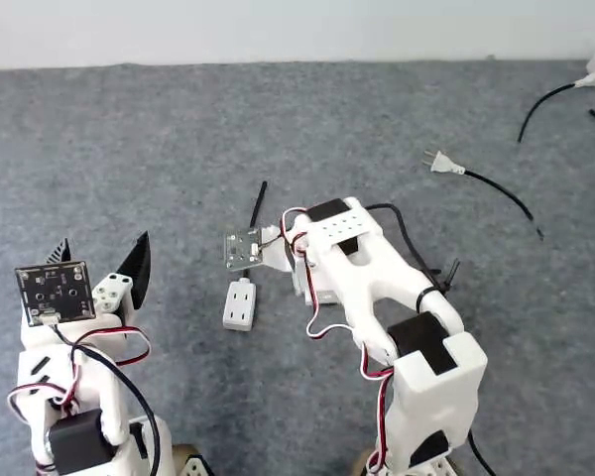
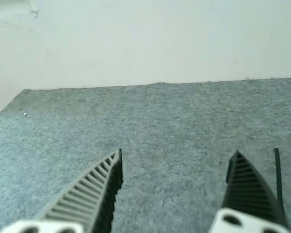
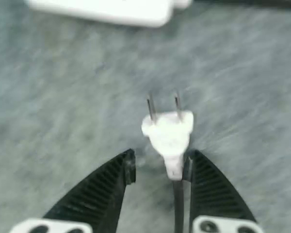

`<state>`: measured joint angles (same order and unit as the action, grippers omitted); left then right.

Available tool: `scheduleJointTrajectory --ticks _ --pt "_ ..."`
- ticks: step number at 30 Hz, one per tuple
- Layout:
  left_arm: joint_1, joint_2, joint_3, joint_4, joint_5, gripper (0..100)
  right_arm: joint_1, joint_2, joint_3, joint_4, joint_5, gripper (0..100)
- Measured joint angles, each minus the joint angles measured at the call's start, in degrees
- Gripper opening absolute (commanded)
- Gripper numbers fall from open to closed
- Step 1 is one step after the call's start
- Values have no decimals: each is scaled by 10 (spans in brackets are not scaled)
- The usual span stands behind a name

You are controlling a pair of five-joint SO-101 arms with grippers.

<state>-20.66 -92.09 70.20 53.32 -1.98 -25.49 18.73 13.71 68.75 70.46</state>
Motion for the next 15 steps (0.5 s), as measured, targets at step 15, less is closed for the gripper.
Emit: scheduleJointTrajectory --ticks 15 --pt "0 0 0 0 0 333 1 17 -10 40 -2 39"
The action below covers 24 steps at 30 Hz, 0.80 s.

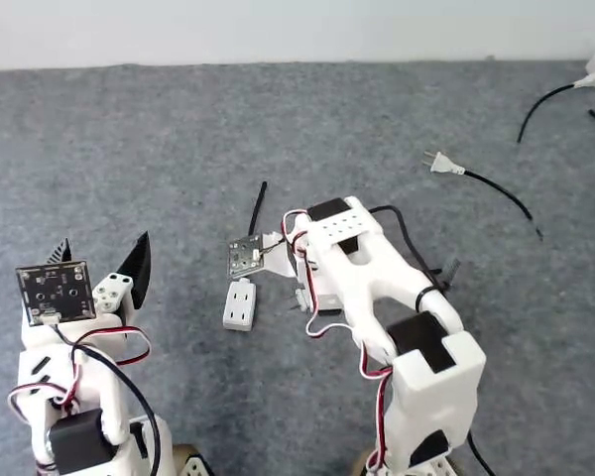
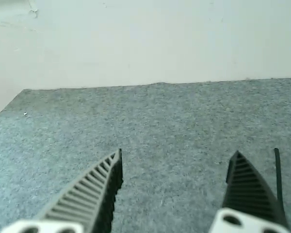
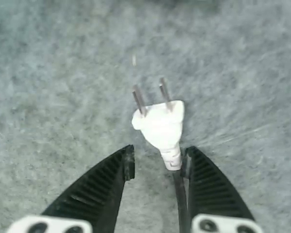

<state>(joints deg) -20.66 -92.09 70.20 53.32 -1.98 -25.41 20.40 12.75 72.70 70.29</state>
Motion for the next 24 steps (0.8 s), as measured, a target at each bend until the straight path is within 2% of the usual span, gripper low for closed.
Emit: scheduleJointTrajectory --ticks 1,3,12,17,24 --pt "0 0 0 0 0 333 0 4 -5 2 0 0" --pt "0 0 0 0 0 333 4 11 -13 2 0 29" --pt "0 -1 7 0 0 333 4 20 -14 4 0 9" --pt "0 0 7 0 0 333 4 27 -27 11 -31 9" --pt "0 0 7 0 0 333 1 38 -135 143 -58 9"
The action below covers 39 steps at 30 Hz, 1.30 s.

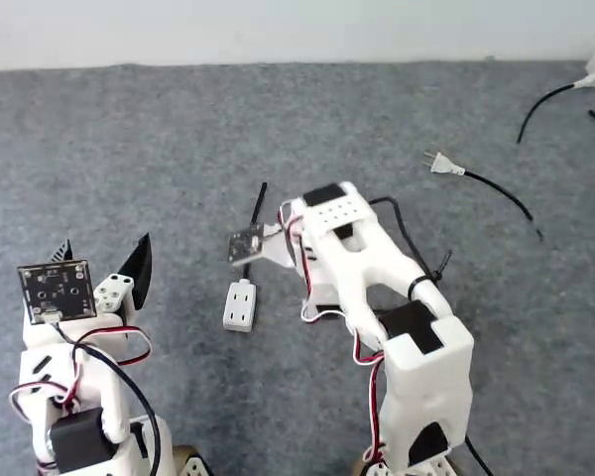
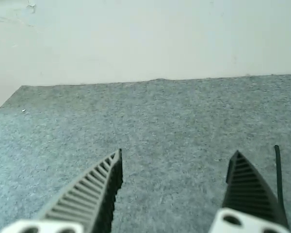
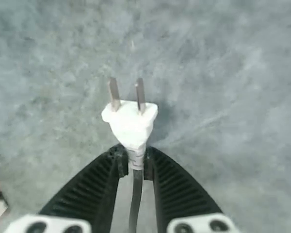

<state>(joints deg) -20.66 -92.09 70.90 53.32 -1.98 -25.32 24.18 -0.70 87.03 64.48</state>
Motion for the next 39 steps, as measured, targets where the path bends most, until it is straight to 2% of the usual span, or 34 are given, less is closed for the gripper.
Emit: scheduleJointTrajectory --ticks 7,18,28,39 --pt "0 0 0 0 0 333 0 -2 -135 124 -4 9" --pt "6 0 0 0 0 333 0 -174 -166 133 -33 9" --pt "177 2 -7 0 0 333 -34 -347 -166 134 -99 9" --pt "281 -2 -120 13 0 333 -63 -406 -166 134 -149 9"
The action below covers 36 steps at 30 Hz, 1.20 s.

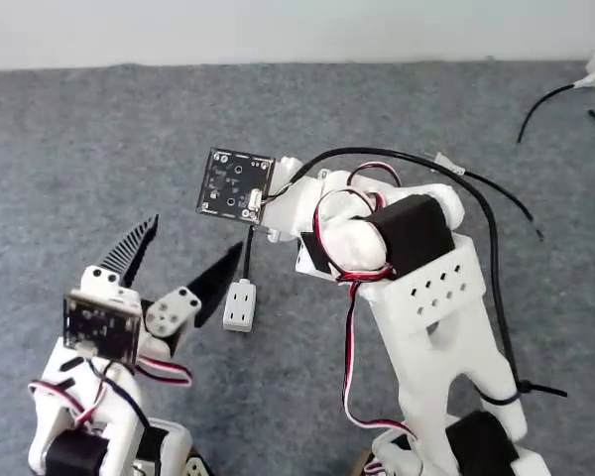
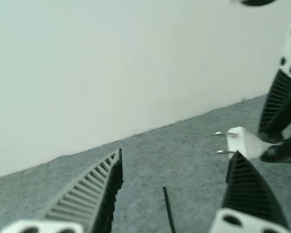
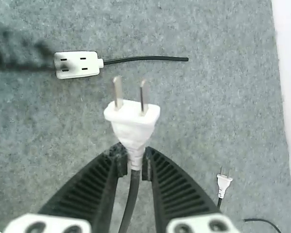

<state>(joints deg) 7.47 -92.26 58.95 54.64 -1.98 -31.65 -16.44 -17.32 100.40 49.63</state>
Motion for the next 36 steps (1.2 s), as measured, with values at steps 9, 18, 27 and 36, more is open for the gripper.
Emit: scheduleJointTrajectory --ticks 9,18,27,36 --pt "75 0 -15 22 0 333 -45 -1 0 2 -36 9" --pt "76 0 -15 22 0 333 -53 -1 0 2 -54 9" --pt "26 0 44 -45 -16 333 -87 -73 85 2 -58 9" --pt "18 0 91 -69 -18 333 -115 -169 105 3 -58 9"
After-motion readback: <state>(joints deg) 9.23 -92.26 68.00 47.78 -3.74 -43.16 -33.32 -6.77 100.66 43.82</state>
